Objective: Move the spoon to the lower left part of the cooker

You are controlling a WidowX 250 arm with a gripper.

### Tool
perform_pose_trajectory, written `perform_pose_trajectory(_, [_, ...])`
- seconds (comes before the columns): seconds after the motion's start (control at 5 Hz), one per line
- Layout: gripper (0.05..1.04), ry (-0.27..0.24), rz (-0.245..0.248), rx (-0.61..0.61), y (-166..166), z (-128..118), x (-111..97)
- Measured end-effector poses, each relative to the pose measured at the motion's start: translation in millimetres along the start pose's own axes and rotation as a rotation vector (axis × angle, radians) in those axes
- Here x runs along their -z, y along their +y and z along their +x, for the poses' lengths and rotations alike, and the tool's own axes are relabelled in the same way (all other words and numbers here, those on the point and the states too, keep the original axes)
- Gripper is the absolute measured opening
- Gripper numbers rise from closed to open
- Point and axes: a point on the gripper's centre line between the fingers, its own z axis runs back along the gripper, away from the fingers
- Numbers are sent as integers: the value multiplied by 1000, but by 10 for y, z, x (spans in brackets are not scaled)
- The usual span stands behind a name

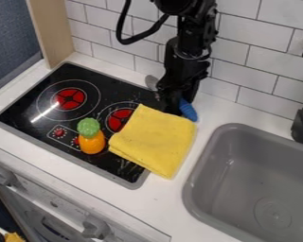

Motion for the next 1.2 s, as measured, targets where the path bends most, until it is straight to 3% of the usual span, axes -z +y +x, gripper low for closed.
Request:
perform_pose_trajectory(0.2, [375,10,-19,-16,42,-36,-63])
perform_pose_trajectory(0.4, [375,5,-59,-90,110,53,-250])
perform_pose_trajectory(0.8, [375,-8,-203,-272,417,52,-852])
perform_pose_trajectory(1.0, [375,20,-205,-308,675,-121,-952])
perform_pose_trajectory(1.2, [375,93,-199,-295,912,-461,-1003])
